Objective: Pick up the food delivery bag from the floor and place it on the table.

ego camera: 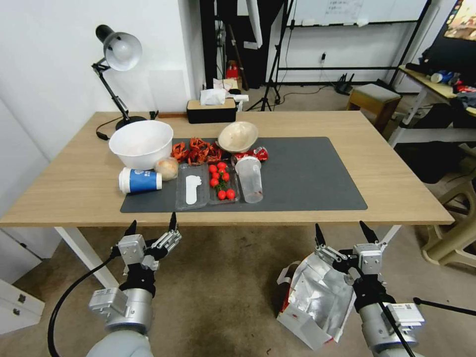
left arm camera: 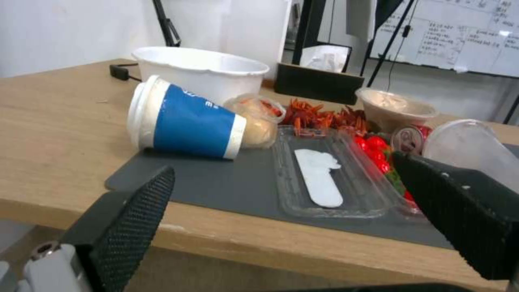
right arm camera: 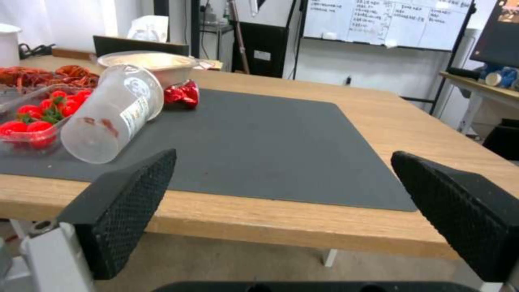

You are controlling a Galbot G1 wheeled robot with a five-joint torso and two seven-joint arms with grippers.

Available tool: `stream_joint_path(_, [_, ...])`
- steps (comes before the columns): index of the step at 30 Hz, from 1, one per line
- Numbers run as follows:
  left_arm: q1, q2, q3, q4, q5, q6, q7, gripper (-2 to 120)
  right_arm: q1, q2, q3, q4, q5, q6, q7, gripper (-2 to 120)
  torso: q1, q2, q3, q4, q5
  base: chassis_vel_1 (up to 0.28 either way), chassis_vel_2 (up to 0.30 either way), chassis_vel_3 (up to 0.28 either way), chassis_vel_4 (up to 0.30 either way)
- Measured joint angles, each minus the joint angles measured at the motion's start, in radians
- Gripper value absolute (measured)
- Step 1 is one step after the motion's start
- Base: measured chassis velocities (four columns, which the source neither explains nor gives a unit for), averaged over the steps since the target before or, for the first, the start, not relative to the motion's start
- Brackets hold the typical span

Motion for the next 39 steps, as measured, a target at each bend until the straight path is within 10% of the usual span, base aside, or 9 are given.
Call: stream_joint_path(39, [0.026, 0.006, -0.005, -0.023, -0.036, 0.008, -0.005, 100, 0.002, -0.001, -0.007, 0.003, 0.011, -0.001, 0.011, 100, -0.075, -0.170, -0.094, 0.0000, 0.0000, 0.000, 0.000, 0.000, 0.000])
